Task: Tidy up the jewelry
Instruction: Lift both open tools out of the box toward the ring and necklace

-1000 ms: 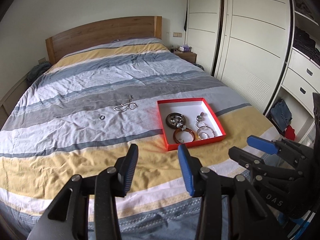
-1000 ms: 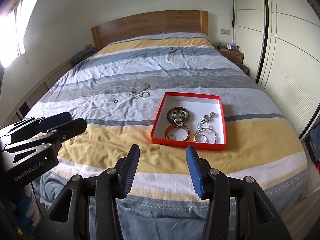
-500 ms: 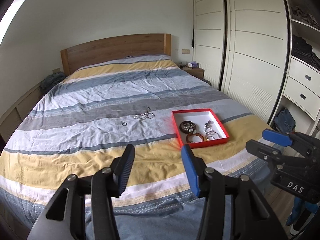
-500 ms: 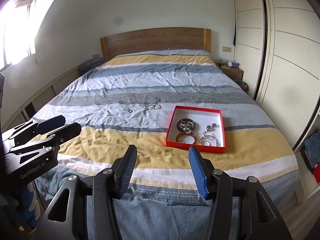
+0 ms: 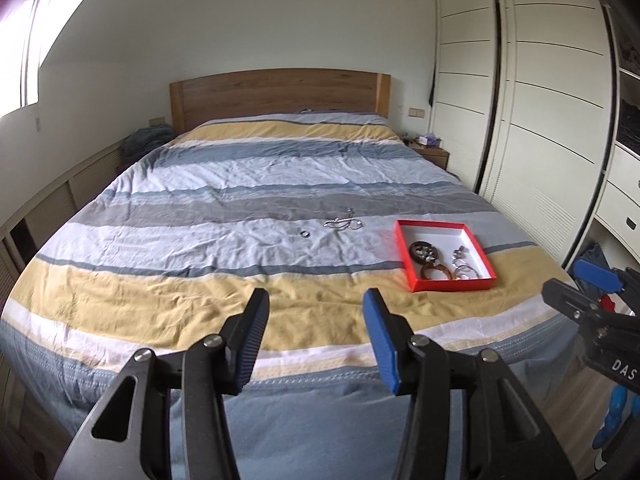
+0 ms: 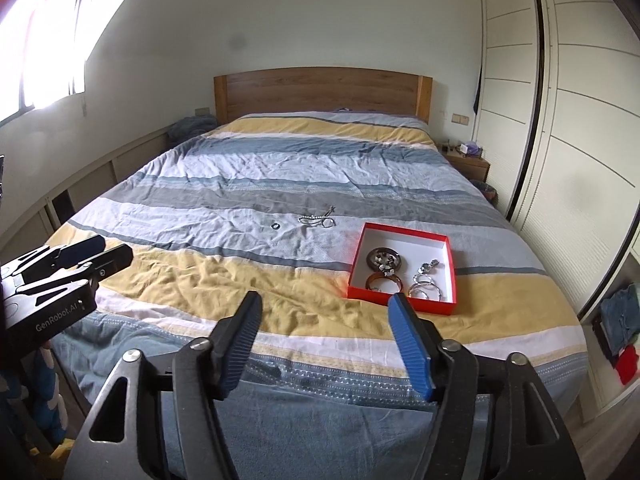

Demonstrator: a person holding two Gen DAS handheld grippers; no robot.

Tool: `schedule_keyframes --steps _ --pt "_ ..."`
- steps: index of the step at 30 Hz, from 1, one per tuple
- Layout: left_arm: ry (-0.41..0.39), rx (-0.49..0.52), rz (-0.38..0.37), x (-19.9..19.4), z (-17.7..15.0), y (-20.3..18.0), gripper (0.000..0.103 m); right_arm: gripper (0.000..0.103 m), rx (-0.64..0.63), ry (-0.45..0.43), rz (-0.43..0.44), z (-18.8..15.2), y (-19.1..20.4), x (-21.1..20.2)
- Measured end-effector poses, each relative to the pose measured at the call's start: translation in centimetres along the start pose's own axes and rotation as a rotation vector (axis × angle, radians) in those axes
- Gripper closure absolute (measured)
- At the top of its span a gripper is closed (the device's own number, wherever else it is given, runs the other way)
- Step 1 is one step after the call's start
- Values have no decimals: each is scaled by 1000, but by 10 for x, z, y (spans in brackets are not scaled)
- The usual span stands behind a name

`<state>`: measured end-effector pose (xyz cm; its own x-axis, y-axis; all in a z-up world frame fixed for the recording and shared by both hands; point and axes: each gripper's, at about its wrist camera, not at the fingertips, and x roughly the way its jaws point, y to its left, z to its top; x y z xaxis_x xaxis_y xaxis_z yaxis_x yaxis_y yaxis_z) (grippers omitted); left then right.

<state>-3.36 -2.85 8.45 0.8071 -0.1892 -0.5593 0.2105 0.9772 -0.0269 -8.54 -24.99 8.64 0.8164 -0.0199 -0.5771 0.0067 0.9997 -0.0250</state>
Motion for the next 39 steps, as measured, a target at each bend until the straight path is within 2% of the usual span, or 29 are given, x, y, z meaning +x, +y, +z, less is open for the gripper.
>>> schedule_keyframes --steps 12,23,32,39 --pt "38 -30 79 9 -14 24 56 33 -81 -17 -28 -6 25 1" --pt "135 -23 125 42 -10 38 56 33 -123 -15 -57 5 22 16" --pt "204 -33 143 76 -12 44 56 32 -137 24 -88 12 14 42" --pt "232 -54 182 94 -7 53 56 32 -152 56 -70 18 13 72"
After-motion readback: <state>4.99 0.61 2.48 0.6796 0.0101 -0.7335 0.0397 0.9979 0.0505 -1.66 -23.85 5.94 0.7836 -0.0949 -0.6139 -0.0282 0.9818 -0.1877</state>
